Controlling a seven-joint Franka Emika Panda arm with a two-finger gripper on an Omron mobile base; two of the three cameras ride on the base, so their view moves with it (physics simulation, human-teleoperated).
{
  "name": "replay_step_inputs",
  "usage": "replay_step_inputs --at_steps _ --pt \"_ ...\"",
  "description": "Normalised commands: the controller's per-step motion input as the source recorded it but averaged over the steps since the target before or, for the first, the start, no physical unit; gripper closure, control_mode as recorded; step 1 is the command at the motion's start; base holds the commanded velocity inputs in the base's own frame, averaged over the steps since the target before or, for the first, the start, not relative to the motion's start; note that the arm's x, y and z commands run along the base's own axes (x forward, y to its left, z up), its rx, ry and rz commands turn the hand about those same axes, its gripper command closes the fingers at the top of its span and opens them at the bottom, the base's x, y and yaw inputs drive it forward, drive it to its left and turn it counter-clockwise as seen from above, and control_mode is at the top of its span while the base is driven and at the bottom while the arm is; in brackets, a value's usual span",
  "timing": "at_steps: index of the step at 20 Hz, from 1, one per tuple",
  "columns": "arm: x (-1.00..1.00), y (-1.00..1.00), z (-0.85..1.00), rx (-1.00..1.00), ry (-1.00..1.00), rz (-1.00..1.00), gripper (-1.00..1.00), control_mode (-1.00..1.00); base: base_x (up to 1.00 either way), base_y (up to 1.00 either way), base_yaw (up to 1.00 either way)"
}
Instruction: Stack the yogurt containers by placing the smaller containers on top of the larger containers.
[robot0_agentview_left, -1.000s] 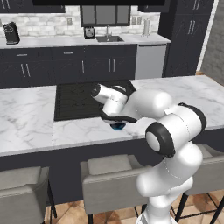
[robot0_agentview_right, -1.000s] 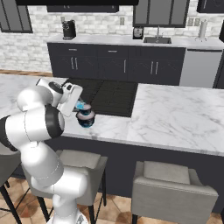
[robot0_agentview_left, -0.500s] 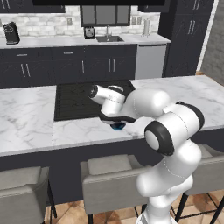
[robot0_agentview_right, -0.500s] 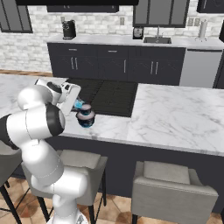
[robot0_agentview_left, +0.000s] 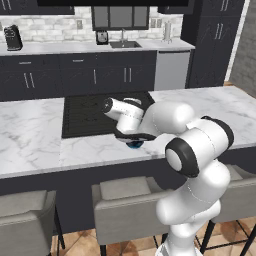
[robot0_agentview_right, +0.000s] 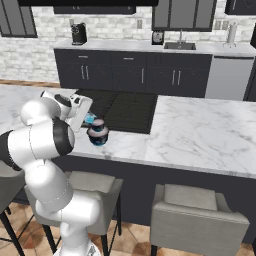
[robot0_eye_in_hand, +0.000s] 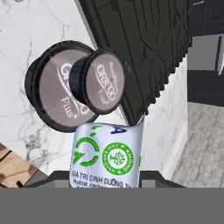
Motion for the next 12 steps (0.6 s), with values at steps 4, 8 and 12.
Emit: replay_step_inputs --at_steps 4,8,12 --pt "0.0 0.0 -0.06 0.06 0.0 0.0 1.0 -1.0 0.0 0.0 0.0" --pt "0.04 0.0 -0.07 0.03 -0.01 0.0 1.0 -1.0 0.0 0.0 0.0" --pt "0.16 0.0 -0.11 0.01 -0.02 0.0 1.0 -1.0 0.0 0.0 0.0"
